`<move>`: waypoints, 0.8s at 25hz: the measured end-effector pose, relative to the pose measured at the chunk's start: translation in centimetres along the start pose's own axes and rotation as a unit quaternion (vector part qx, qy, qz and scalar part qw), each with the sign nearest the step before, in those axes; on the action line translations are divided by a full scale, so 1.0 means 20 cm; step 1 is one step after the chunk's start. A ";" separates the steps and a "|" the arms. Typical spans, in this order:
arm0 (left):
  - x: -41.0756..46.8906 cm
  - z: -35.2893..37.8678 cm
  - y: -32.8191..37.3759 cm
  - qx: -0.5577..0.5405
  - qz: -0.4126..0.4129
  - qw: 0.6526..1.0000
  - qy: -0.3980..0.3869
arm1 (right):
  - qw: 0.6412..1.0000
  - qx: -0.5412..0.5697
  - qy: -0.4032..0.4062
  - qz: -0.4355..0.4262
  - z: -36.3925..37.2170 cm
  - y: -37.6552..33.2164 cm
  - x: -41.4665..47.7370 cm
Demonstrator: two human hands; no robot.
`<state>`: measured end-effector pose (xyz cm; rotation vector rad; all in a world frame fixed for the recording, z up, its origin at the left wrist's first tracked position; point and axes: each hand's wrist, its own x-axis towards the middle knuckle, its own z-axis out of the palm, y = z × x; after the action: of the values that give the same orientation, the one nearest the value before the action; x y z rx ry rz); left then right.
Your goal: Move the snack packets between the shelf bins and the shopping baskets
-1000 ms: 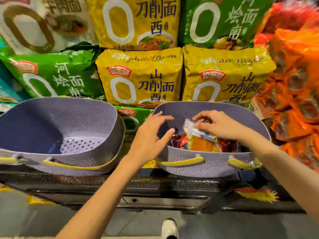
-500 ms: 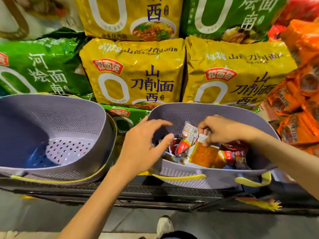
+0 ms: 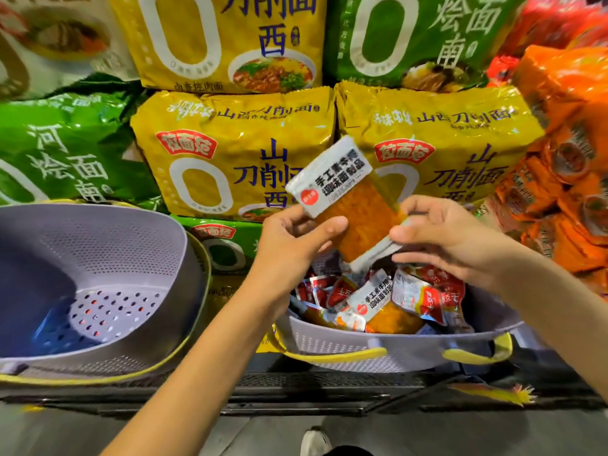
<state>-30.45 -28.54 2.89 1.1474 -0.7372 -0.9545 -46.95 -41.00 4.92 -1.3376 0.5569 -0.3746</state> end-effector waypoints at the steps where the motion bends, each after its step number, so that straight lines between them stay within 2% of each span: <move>1: 0.01 -0.01 0.00 -0.016 0.011 1.000 0.017 | 0.998 -0.053 -0.028 0.028 -0.01 0.01 0.02; 2: 0.01 -0.03 0.00 -0.026 0.020 0.999 0.033 | 0.987 -0.138 -0.054 0.060 -0.03 0.02 0.04; 3: 0.03 -0.05 0.00 -0.031 0.021 0.998 0.047 | 0.960 -0.259 -0.067 0.087 -0.05 0.04 0.07; 4: 0.04 -0.07 -0.01 -0.030 0.015 0.998 0.057 | 0.906 -0.404 -0.075 0.103 -0.06 0.07 0.10; 6: 0.05 -0.10 0.00 -0.025 -0.005 0.998 0.063 | 0.734 -0.664 -0.094 0.107 -0.07 0.16 0.17; 7: 0.04 -0.10 0.00 -0.021 -0.013 0.998 0.058 | 0.659 -0.737 -0.107 0.105 -0.04 0.20 0.20; 8: 0.04 -0.10 0.00 -0.014 -0.018 0.998 0.050 | 0.614 -0.773 -0.116 0.106 -0.02 0.24 0.21; 9: 0.04 -0.10 0.00 -0.008 -0.020 0.999 0.041 | 0.597 -0.787 -0.118 0.104 0.00 0.27 0.22; 11: 0.03 -0.11 0.00 -0.003 -0.019 0.999 0.033 | 0.606 -0.783 -0.107 0.093 0.00 0.26 0.22; 14: 0.04 -0.11 0.00 0.005 -0.014 0.999 0.039 | 0.670 -0.734 -0.089 0.065 -0.07 0.15 0.17; 18: 0.07 -0.11 0.00 0.010 -0.002 0.999 0.046 | 0.844 -0.534 -0.048 -0.010 -0.16 -0.12 0.06; 20: 0.09 -0.09 -0.01 0.020 -0.019 0.999 0.020 | 0.914 -0.400 -0.026 -0.053 -0.14 -0.25 0.03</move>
<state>-28.14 -29.41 2.30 1.2161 -0.7087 -0.9491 -47.75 -44.59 9.30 -2.1700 0.6217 -0.1938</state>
